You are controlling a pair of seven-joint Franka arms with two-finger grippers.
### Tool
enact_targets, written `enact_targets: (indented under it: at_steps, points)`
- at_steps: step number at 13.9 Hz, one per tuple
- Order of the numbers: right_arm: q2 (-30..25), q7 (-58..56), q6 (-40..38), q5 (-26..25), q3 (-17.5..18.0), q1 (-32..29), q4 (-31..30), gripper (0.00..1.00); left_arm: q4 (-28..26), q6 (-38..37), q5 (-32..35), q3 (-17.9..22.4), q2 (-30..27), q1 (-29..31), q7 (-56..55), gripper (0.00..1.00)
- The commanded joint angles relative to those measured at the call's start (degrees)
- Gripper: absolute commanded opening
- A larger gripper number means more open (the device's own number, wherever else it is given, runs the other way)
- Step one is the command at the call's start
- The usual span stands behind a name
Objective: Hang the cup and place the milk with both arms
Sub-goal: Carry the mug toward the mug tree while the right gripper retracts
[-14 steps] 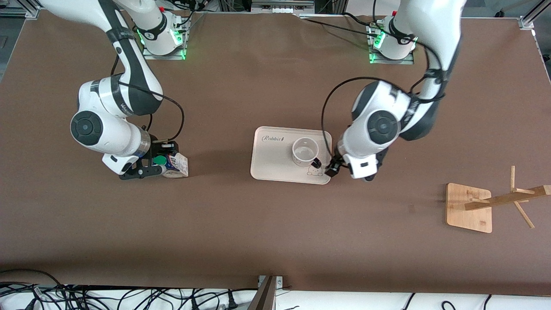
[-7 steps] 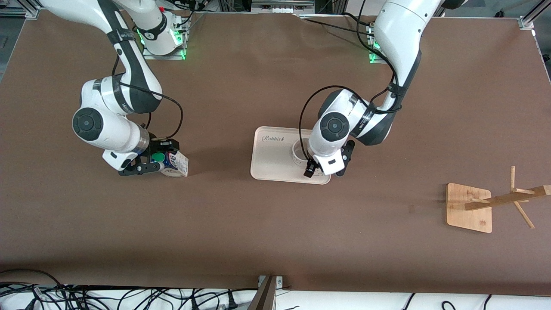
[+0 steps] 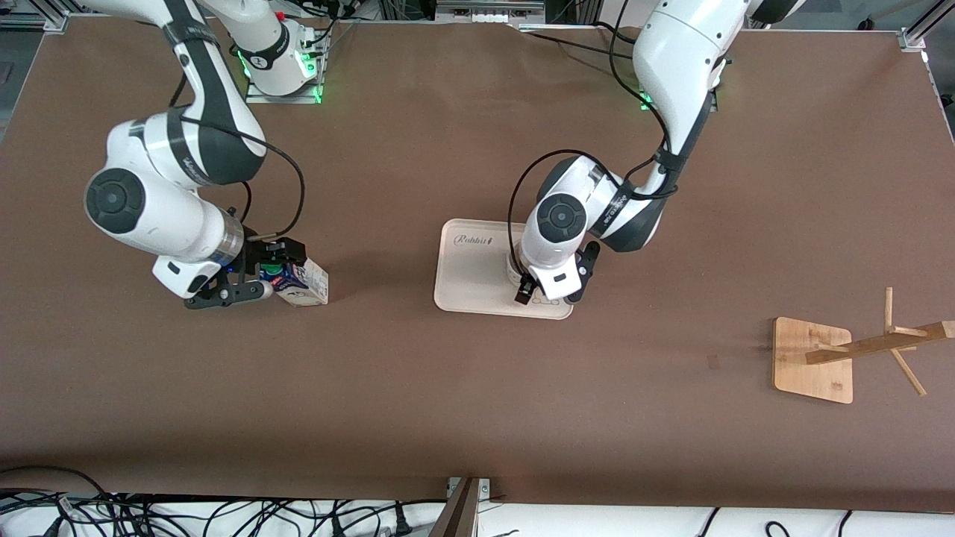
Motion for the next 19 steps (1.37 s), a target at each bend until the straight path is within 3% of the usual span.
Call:
enact_targets:
  at_steps: [1,2,6,8,11,13,16,19]
  points:
    - [-3.1,1.4,-6.0,-0.2,0.5,0.1,3.3,1.0,2.1,2.7,1.3,0.9,1.3,-1.1,-1.5,0.1]
    - [-4.7,2.8,-6.6,-0.4,0.5,0.1,3.4,1.0,2.1,3.0,1.4,0.9,1.3,-1.0,-1.2,0.0]
    - [-10.8,2.8,-10.3,-3.2,0.7,0.1,3.4,1.0,2.3,2.8,1.5,1.1,0.7,-0.2,-0.3,0.0]
    - [-13.3,2.6,-12.6,-4.8,0.7,0.1,3.4,1.0,2.4,2.1,2.5,1.0,0.5,0.2,5.3,0.0]
    - [-15.6,1.7,-15.1,-5.2,-0.2,0.0,3.4,1.0,2.5,-4.1,2.8,1.2,-3.9,2.1,7.8,0.0]
    - [-16.0,-0.5,-16.4,-5.2,-2.4,-0.1,3.3,1.0,4.9,-10.6,2.8,2.0,-7.7,6.0,16.0,0.0]
    - [-16.0,-0.5,-16.4,-5.0,-2.4,0.0,3.4,1.0,13.0,-20.2,2.9,2.0,-8.6,12.4,33.6,0.0]
    - [-15.9,0.3,-15.9,-4.8,-1.9,0.0,3.3,1.0,16.8,-22.4,2.7,2.0,-8.8,18.6,51.2,0.0]
